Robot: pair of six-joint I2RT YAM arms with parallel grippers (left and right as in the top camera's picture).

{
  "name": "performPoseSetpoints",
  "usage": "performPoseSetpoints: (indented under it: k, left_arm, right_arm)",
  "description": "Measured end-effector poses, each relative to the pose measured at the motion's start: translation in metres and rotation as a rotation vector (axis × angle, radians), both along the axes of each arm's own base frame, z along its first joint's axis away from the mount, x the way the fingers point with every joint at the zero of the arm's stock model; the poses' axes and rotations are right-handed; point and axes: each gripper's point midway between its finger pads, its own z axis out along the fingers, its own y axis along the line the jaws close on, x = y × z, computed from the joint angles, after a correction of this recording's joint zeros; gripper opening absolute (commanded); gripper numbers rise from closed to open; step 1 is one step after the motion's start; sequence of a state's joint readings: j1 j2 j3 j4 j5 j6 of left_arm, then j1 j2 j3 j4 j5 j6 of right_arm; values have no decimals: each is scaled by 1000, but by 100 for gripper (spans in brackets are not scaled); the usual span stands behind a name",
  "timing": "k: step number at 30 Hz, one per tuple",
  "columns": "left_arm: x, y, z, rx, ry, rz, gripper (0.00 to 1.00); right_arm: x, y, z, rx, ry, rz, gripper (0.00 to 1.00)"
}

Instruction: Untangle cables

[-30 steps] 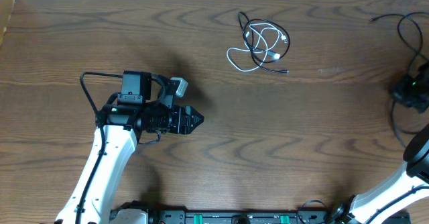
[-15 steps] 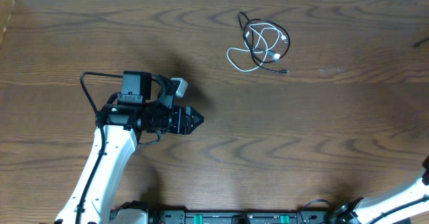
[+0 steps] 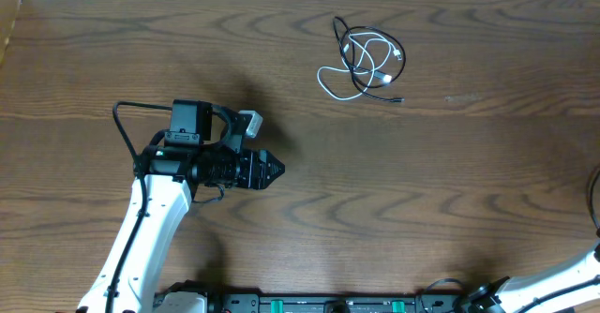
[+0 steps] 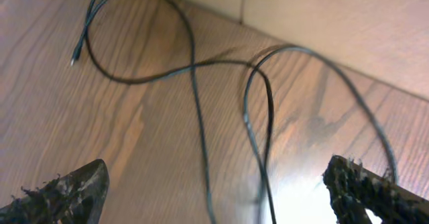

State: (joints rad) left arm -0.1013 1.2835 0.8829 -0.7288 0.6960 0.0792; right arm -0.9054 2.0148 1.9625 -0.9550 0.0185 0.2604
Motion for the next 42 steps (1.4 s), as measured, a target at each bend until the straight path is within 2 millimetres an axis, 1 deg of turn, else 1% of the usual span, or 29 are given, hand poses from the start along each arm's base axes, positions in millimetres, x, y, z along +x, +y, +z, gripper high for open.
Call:
performPoseSetpoints:
  k: [2, 6, 7, 10, 11, 12, 15, 17, 18, 19, 20, 22, 25, 28, 29, 30, 31, 32, 33, 35, 36, 37, 38, 39, 40, 41, 42]
  left_arm:
    - [0, 0, 0, 0, -2, 0, 68]
    - [4, 0, 2, -2, -20, 0, 68]
    - [4, 0, 2, -2, -22, 0, 68]
    - [5, 0, 2, -2, -26, 0, 68]
    - [6, -1, 2, -3, -29, 0, 68]
    - [6, -1, 2, -3, -30, 0, 68]
    - [7, 0, 3, -1, -37, 1, 68]
    - [9, 3, 0, 24, -39, 11, 68]
    - [10, 6, -1, 39, -39, 21, 68]
    - [11, 9, -4, 58, -35, 35, 68]
    - [12, 14, -7, 90, -26, 65, 68]
    - [15, 23, -11, 135, -12, 116, 68]
    - [17, 30, -15, 169, 2, 163, 68]
    - [14, 35, -18, 194, 28, 190, 68]
    - [12, 36, -19, 199, 38, 193, 68]
    - [10, 37, -21, 205, 51, 195, 68]
    - [7, 38, -22, 210, 63, 197, 68]
    - [6, 38, -22, 211, 70, 198, 68]
    - [5, 38, -23, 213, 76, 198, 68]
    - [4, 39, -23, 214, 80, 198, 68]
    - [3, 39, -23, 216, 83, 198, 68]
    - [3, 39, -24, 217, 83, 198, 68]
    - [2, 39, -24, 218, 88, 198, 68]
    - [1, 39, -24, 219, 91, 197, 68]
    - [1, 39, -24, 219, 94, 197, 68]
    - [0, 39, -24, 219, 95, 197, 68]
    - [0, 39, -24, 219, 95, 197, 68]
  right_arm:
    - [10, 9, -1, 7, 0, 27, 99]
    - [44, 39, 0, 48, -55, 144, 99]
    - [55, 50, 1, 59, -68, 186, 99]
    - [88, 90, 1, 86, -88, 334, 99]
    - [103, 114, 0, 97, -84, 412, 99]
    - [114, 133, 0, 98, -76, 478, 99]
    - [143, 195, -4, 97, -49, 678, 99]
    - [160, 248, -12, 92, -17, 845, 99]
    - [164, 276, -19, 95, 4, 931, 99]
    - [166, 289, -22, 94, 13, 970, 99]
    - [166, 329, -36, 99, 56, 1101, 99]
    - [162, 370, -51, 101, 101, 1235, 99]
    - [151, 423, -70, 94, 160, 1414, 99]
    - [141, 471, -84, 68, 192, 1580, 94]
    - [141, 480, -85, 58, 191, 1610, 93]
    - [141, 497, -89, 33, 180, 1662, 99]
    - [142, 508, -91, 14, 168, 1694, 99]
    - [144, 513, -91, 4, 157, 1704, 99]
    - [152, 526, -93, -42, 117, 1723, 99]
    - [163, 538, -95, -65, 58, 1686, 99]
    - [168, 541, -96, -72, 33, 1668, 95]
    - [174, 546, -99, -76, -11, 1636, 86]
    - [175, 549, -105, -70, -24, 1613, 79]
    - [176, 552, -109, -75, -47, 1604, 66]
    - [176, 556, -114, -73, -63, 1596, 56]
    - [177, 557, -116, -72, -70, 1587, 55]
    - [177, 559, -118, -70, -82, 1572, 57]
